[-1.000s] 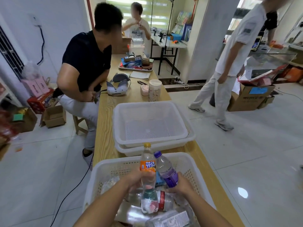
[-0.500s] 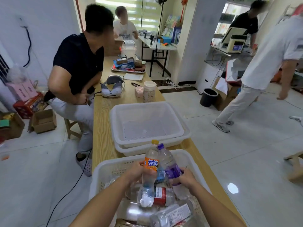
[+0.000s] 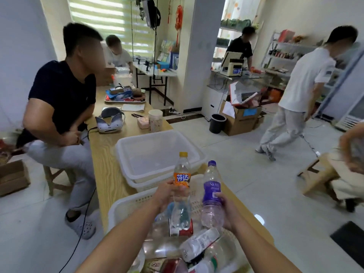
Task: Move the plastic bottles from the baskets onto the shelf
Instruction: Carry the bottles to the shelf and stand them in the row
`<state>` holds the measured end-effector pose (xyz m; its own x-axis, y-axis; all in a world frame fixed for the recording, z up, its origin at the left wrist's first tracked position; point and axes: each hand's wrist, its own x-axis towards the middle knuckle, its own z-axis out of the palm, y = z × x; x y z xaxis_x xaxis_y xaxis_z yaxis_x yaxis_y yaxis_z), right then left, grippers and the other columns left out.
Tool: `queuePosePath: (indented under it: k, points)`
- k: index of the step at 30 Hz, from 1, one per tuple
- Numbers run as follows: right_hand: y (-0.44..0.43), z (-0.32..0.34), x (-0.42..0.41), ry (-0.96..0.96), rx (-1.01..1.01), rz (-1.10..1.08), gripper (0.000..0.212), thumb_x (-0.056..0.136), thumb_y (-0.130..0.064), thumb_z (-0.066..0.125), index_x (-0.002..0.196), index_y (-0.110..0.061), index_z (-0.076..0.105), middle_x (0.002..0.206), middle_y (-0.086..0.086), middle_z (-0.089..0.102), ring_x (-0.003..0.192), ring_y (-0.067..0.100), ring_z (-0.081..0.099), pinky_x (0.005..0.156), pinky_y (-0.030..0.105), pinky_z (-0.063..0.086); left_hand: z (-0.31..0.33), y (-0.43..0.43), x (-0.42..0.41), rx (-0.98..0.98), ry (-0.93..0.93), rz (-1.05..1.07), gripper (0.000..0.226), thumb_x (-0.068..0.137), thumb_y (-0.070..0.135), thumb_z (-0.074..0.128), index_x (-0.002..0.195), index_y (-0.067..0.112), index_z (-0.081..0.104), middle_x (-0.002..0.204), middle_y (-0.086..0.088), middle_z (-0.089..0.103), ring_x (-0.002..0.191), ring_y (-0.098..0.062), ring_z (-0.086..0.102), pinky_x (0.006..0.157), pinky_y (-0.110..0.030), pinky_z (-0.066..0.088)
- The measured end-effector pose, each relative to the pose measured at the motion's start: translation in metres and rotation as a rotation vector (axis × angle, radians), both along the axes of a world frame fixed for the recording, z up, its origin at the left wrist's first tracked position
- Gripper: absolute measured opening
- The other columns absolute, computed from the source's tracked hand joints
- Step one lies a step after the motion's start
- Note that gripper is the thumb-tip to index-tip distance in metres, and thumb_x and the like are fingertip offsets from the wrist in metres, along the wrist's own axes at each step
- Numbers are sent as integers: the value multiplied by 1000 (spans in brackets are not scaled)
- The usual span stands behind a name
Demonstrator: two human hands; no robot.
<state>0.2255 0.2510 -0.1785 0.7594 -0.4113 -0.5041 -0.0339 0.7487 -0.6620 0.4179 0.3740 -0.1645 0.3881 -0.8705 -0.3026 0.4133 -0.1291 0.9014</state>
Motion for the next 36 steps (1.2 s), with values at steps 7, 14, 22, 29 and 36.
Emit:
queuePosePath:
  k: [7,14,22,29,36]
  points:
    - [26,11,-45,-22,-57,-234,40,75,-24,74,103,-1,58,87,19,68,73,32,68,63,40,57,14,-3,-33,-30,47,-188,23,79,-6,63,101,1,61,70,-6,67,55,-15,62,56,-27,51]
    - [44,21,-121,103,-325,-555,55,61,4,73,112,-6,56,85,16,70,71,29,69,61,36,57,30,-21,-94,-22,-18,-306,28,77,-5,68,105,-1,65,96,-21,69,81,-29,67,82,-46,56]
    - [91,34,-246,274,-426,-867,46,63,12,76,106,0,63,90,17,71,78,31,67,66,34,55,61,-37,-228,-80,-30,-632,35,77,-13,63,111,-5,62,91,-17,67,80,-28,64,86,-46,52]
    - [181,44,-397,418,-409,-1183,60,54,2,87,108,-10,64,101,13,72,94,32,68,75,40,57,72,-12,-384,-124,-78,-965,39,72,-10,67,109,-3,62,84,-11,70,77,-23,64,71,-33,50]
    - [325,55,-540,549,-391,-1486,62,53,6,86,108,-12,65,100,10,73,97,27,67,91,40,53,81,70,-555,-197,-85,-1294,33,75,-16,62,101,4,65,84,-8,73,77,-19,70,67,-30,57]
